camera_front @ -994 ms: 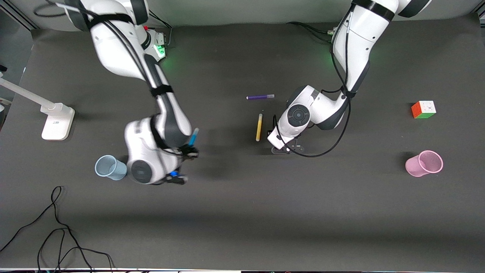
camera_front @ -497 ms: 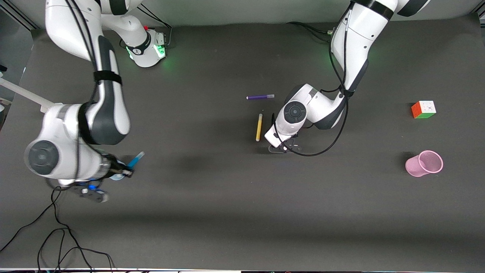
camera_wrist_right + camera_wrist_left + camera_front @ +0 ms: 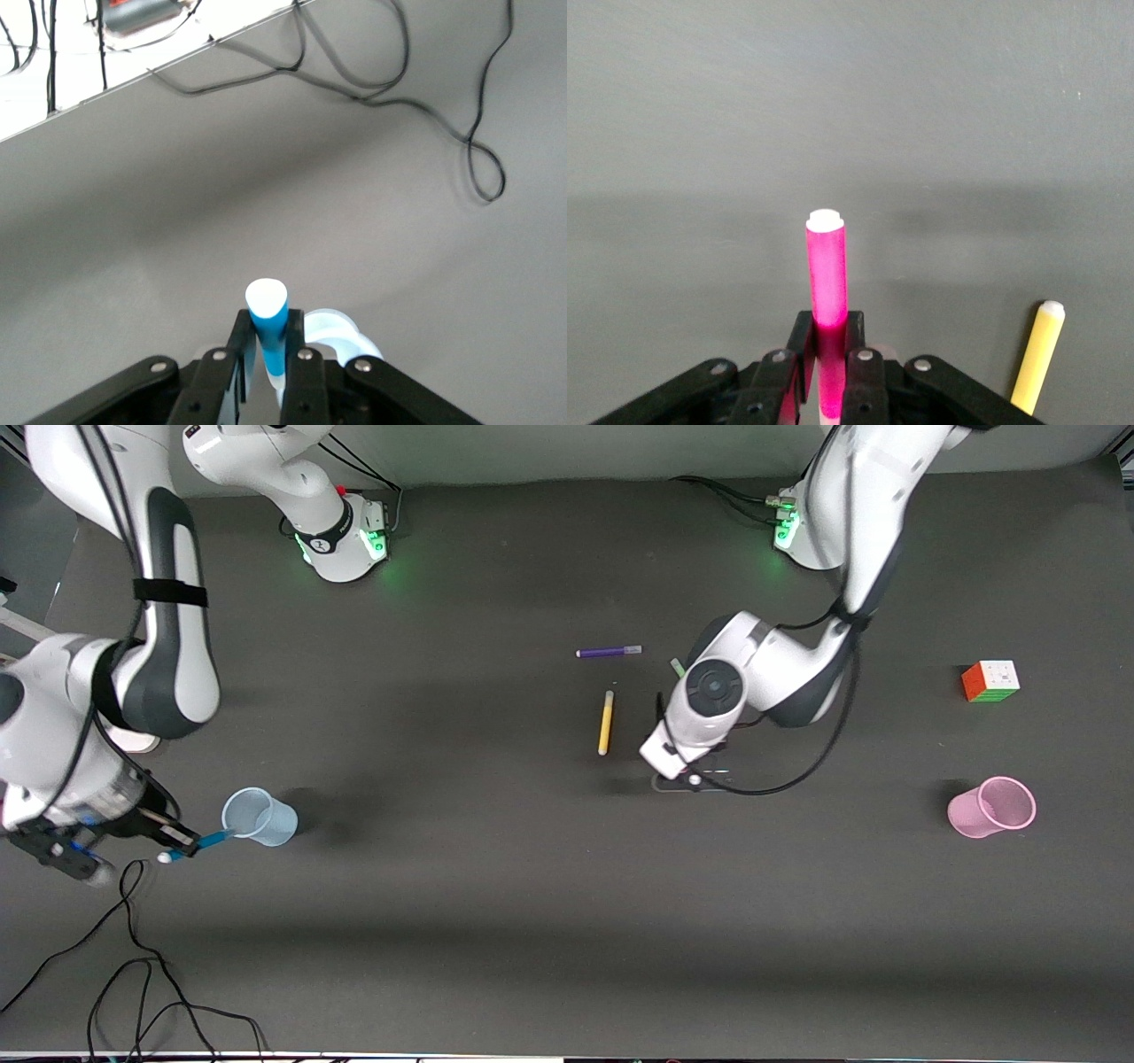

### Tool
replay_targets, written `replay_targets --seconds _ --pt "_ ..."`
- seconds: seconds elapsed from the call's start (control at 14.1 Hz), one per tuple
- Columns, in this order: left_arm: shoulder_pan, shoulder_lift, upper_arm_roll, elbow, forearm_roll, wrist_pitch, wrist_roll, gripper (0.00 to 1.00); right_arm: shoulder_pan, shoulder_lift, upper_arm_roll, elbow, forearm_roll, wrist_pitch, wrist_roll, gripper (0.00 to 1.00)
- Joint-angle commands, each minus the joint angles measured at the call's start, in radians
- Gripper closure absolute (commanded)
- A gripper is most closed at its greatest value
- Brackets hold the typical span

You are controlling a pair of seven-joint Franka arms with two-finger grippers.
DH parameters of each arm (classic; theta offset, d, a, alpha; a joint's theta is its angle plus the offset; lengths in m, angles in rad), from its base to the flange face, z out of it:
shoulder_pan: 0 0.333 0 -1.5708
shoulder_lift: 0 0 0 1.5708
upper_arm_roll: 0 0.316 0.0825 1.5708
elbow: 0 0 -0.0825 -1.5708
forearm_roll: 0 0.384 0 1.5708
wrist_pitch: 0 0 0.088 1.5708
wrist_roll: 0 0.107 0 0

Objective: Place pink and blue markers in matching cups
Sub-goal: 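Carry the blue marker to the blue cup while the left gripper lifts the pink marker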

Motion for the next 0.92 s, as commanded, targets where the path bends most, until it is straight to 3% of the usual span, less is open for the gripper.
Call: replay_targets --seconds 0.0,0.21,0.43,0.78,0.85 --pt "0.078 -0.165 0.000 -0.014 0.029 -0.165 0.133 1.00 0.024 -0.089 0.007 -0.213 -0.030 0.217 -0.015 1.00" --pt "0.177 -0.280 0.000 0.005 0.029 -0.291 0.262 1.00 0.033 -0.105 0.007 -0.270 -0.030 0.247 -0.018 1.00" --pt "0.324 -0.353 0.000 0.003 0.030 -0.347 0.570 1.00 0.045 -0.101 0.007 -0.324 -0.030 0.322 -0.024 1.00" --pt "0.611 -0.367 0.003 -0.006 0.026 -0.257 1.140 1.00 0.050 -0.070 0.008 -0.332 -0.030 0.359 -0.024 1.00" --pt "0.650 -0.365 0.003 -0.012 0.020 -0.227 1.242 1.00 0.050 -0.062 0.008 -0.332 -0.031 0.359 -0.026 0.85"
